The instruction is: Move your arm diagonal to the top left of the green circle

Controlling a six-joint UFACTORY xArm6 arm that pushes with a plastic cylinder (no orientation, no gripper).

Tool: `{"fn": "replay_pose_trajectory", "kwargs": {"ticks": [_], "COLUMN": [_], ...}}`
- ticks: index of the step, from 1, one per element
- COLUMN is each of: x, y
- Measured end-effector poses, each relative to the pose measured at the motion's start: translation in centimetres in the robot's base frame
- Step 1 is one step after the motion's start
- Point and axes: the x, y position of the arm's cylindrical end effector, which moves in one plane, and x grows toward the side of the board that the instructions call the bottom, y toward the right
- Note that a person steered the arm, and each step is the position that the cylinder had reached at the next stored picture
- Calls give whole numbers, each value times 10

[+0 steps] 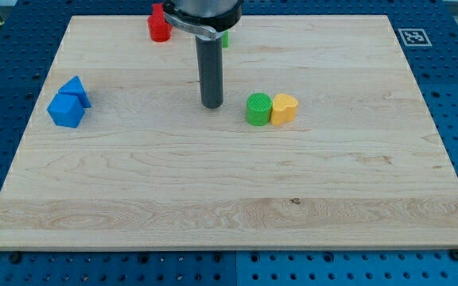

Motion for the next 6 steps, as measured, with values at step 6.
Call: {"fn": "replay_pose_trajectory", "kwargs": {"ticks": [6], "x": [-16], "y": [1]}}
